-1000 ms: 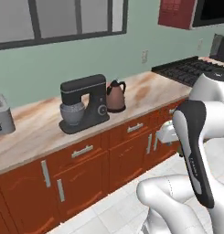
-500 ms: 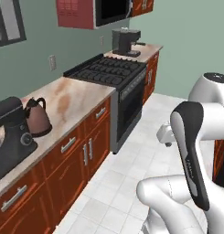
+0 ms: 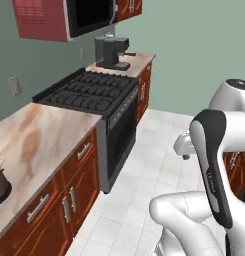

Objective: Navigate to the stove.

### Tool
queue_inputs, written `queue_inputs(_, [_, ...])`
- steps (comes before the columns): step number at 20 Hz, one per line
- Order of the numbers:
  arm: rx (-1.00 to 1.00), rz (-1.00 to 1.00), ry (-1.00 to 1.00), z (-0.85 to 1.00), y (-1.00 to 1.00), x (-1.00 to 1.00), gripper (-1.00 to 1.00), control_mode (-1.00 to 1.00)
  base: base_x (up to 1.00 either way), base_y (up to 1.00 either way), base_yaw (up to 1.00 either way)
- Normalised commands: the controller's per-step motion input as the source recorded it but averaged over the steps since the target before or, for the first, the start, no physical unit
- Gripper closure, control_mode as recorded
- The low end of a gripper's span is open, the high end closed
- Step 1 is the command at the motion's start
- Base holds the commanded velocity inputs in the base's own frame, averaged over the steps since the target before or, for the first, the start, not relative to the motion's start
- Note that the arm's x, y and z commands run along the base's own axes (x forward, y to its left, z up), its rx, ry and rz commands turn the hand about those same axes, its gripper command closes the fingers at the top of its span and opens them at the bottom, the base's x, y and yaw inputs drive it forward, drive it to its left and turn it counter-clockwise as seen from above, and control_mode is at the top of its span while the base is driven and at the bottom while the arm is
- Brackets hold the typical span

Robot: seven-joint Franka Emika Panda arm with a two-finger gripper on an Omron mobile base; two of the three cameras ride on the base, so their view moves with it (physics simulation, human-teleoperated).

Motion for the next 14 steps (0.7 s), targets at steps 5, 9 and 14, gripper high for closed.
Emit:
queue_inputs(5, [0.0,0.0,0.0,0.0,0.0,0.0,-1.0,1.0,0.69,0.91,-0.38])
queue_inputs(9, [0.0,0.0,0.0,0.0,0.0,0.0,-1.0,1.0,0.66,0.52,-0.48])
queue_inputs(14, [0.0,0.0,0.0,0.0,0.0,0.0,-1.0,1.0,0.99,-0.25,-0.29])
